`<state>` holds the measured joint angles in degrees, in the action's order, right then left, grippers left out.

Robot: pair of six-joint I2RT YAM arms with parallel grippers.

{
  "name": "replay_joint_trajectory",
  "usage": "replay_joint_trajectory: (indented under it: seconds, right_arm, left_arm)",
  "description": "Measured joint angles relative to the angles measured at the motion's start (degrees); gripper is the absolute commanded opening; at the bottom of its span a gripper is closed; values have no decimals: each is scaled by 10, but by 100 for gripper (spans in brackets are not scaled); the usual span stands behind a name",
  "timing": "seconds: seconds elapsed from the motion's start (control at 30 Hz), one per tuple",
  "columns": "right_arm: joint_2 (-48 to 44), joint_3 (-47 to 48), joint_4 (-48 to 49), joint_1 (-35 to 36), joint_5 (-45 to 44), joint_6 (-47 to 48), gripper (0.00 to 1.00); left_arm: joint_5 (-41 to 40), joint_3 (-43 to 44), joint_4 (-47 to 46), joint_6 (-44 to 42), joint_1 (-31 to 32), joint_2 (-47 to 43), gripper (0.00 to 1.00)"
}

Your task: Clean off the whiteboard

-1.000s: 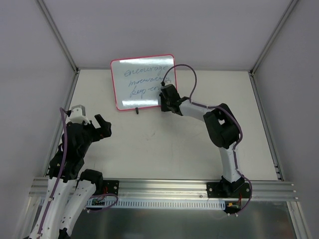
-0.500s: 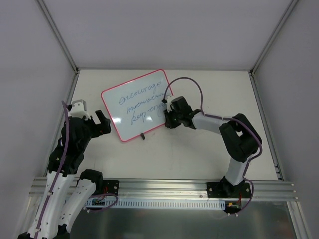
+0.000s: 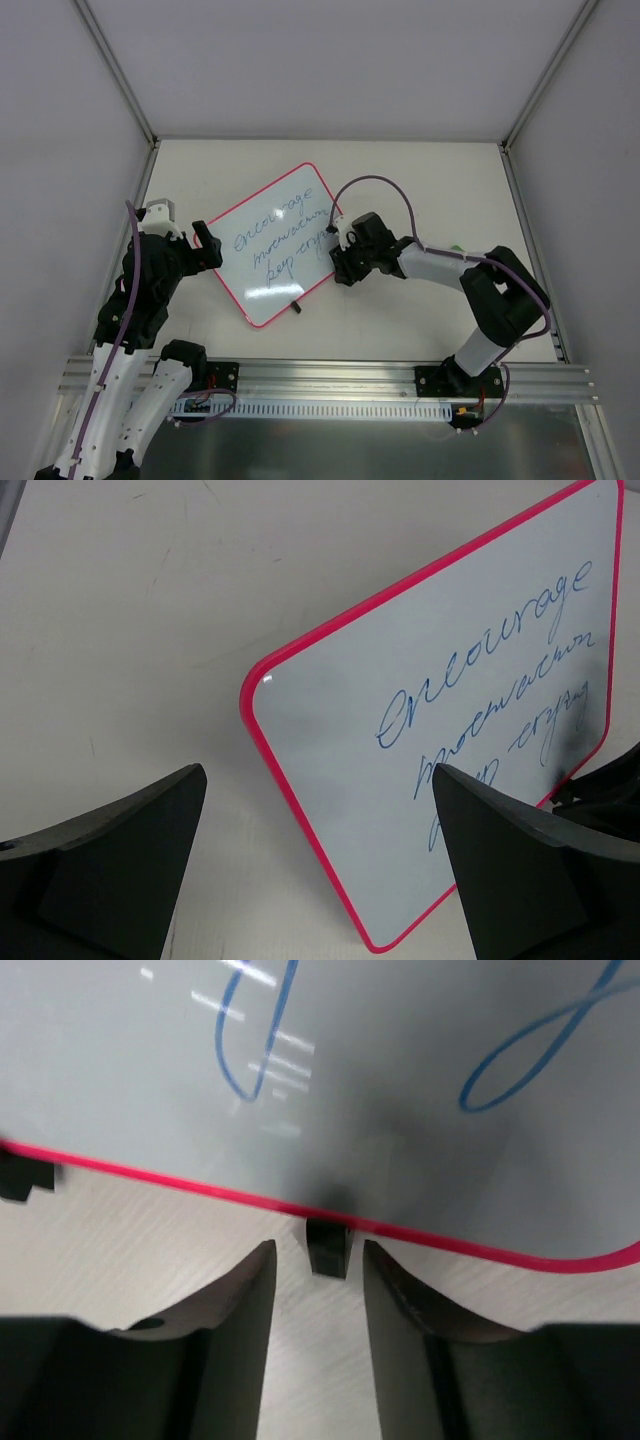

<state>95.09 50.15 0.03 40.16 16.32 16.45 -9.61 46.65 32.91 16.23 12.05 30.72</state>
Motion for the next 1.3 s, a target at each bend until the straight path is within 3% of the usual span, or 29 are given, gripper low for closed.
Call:
replay_joint_trajectory:
  seconds: [0.03,0.23,0.43,0.63,0.8,1.1,1.3]
  right_arm:
    - [-5,-3,-10,1,4,-2,55]
    - [-54,-9,-56,9,-21,-20,79]
    - [-165,-10,-78,-11,-144,-87,93]
    - [-251,-9,-166,-98,-352,-231,94]
    - [-245,-9,-259,-208,-429,-354,93]
    - [-165,-7,-322,-313,-462,-480,87]
    - [-91,30,-325,-349,-448,-501,73]
  left_arm:
    - [0,0,0,0,0,1,99]
    - [1,0,0,0,0,1,99]
    - [0,0,0,0,0,1,99]
    - [0,0,0,1,0,1,99]
    - [1,0,0,6,0,-1,99]
    - [2,0,0,10,0,-9,99]
    - [2,0,0,10,0,-19,99]
